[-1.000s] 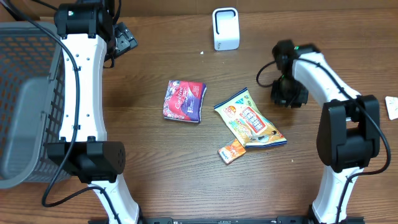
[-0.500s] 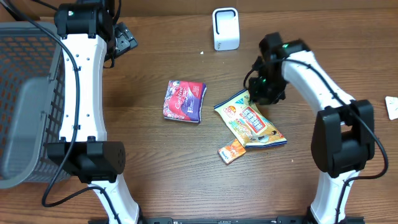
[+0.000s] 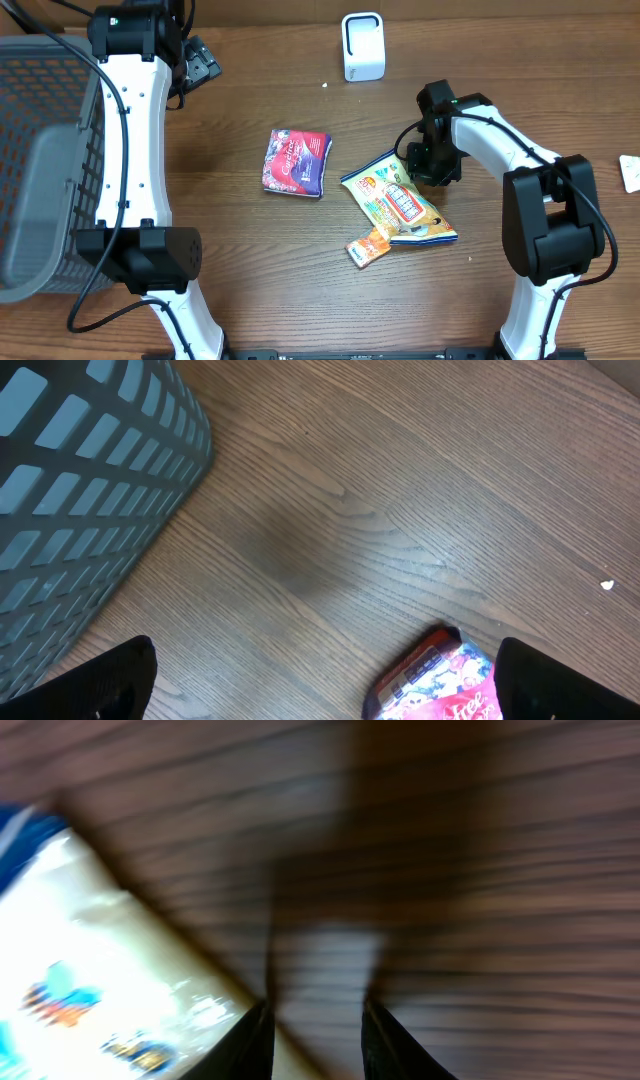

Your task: Scan the item barcode

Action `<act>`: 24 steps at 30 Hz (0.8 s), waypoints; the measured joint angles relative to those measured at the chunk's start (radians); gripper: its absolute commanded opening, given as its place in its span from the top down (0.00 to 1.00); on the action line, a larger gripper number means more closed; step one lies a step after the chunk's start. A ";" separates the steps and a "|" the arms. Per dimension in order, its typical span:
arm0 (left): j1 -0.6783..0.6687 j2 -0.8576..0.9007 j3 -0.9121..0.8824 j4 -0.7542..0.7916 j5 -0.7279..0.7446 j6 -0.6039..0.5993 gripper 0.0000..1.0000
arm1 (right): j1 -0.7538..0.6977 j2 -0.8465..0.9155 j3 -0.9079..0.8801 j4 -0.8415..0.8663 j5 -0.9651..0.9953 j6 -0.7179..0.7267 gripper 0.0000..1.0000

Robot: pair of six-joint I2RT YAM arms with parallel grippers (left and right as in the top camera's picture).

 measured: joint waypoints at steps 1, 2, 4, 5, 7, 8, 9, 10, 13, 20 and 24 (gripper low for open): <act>0.000 0.000 0.000 0.000 0.000 0.000 0.00 | -0.008 0.000 0.005 -0.011 0.016 0.008 0.73; 0.000 0.000 0.000 0.000 0.000 0.000 0.00 | -0.020 0.002 0.011 -0.032 0.031 0.017 0.73; 0.000 0.000 0.000 0.000 0.000 0.000 0.00 | -0.048 0.005 0.041 -0.092 0.051 0.031 0.73; 0.000 0.000 0.000 0.000 0.000 0.000 0.00 | -0.060 0.007 0.066 -0.130 0.059 0.033 0.73; 0.000 0.000 0.000 0.000 0.000 0.000 0.00 | -0.080 0.009 0.130 -0.198 0.058 0.029 0.72; 0.000 0.000 0.000 0.000 0.000 0.000 0.00 | -0.086 0.009 0.166 -0.232 0.047 0.014 0.72; 0.000 0.000 0.000 0.000 0.000 0.000 0.00 | -0.089 0.009 0.199 -0.265 0.025 -0.006 0.71; 0.000 0.000 0.000 0.000 0.000 0.000 0.00 | -0.088 0.009 0.235 -0.297 -0.011 -0.040 0.69; 0.000 0.000 0.000 0.000 0.000 0.000 0.00 | -0.069 0.009 0.280 -0.351 -0.108 -0.136 0.65; 0.000 0.000 0.000 0.000 0.000 0.000 0.00 | 0.074 0.009 0.237 -0.332 -0.115 -0.246 0.43; 0.000 0.000 0.000 0.000 0.000 0.000 0.00 | 0.154 0.009 0.167 -0.256 0.004 -0.208 0.35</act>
